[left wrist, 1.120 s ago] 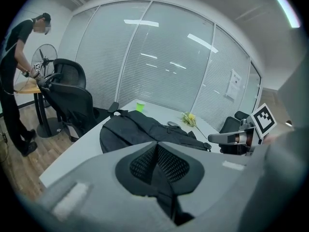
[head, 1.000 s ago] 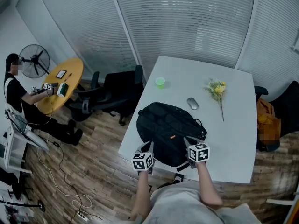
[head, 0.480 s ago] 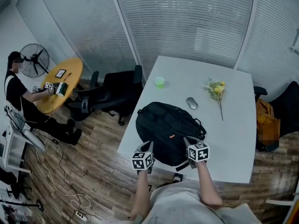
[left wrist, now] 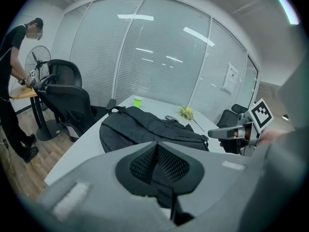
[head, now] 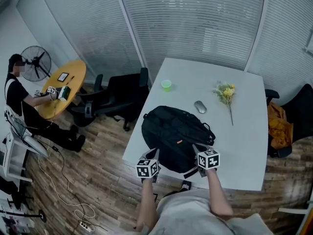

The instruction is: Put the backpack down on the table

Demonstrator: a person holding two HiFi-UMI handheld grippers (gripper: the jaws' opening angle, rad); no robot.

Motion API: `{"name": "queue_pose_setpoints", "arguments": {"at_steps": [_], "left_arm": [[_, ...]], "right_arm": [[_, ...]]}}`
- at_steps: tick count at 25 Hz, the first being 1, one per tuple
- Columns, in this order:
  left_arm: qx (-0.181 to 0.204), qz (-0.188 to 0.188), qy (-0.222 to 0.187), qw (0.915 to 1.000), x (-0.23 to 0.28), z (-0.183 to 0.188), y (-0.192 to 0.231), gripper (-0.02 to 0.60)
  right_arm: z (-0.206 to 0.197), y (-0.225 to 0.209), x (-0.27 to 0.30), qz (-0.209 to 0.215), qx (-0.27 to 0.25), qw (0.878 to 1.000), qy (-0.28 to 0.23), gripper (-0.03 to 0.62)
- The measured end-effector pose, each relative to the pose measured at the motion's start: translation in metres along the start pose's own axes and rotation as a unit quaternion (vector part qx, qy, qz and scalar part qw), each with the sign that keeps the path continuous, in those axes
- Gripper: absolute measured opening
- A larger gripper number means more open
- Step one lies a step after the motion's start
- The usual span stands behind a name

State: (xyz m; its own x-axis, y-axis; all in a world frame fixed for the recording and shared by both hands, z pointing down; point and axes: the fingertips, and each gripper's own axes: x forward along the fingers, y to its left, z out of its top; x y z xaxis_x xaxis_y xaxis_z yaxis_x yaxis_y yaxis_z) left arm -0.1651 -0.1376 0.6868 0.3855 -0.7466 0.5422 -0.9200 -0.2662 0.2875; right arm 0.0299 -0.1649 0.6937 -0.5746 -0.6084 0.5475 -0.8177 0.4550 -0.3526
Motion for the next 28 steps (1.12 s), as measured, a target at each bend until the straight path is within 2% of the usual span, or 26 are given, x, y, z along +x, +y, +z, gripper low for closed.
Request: {"name": "queue_pose_setpoints", "arguments": {"at_steps": [6,11,16,28], "left_arm": [[0.003,-0.006,-0.007,1.0000,-0.002,0.007,-0.002,0.002],[0.007,-0.014,0.004,0.9999,0.000,0.002,-0.010,0.002],[0.018,-0.018,-0.007,0.9996,0.001,0.007,-0.021,0.002],[0.030,-0.022,0.003,0.9993,-0.004,0.003,-0.021,0.002]], "right_arm": [[-0.003,-0.010,-0.011,-0.009,0.007,1.000,-0.001,0.000],[-0.004,-0.011,-0.020,-0.016,0.006,1.000,-0.002,0.000],[-0.002,-0.022,-0.033,-0.026,0.016,0.999,-0.013,0.000],[-0.007,-0.006,-0.034,-0.012,0.006,1.000,-0.013,0.000]]}}
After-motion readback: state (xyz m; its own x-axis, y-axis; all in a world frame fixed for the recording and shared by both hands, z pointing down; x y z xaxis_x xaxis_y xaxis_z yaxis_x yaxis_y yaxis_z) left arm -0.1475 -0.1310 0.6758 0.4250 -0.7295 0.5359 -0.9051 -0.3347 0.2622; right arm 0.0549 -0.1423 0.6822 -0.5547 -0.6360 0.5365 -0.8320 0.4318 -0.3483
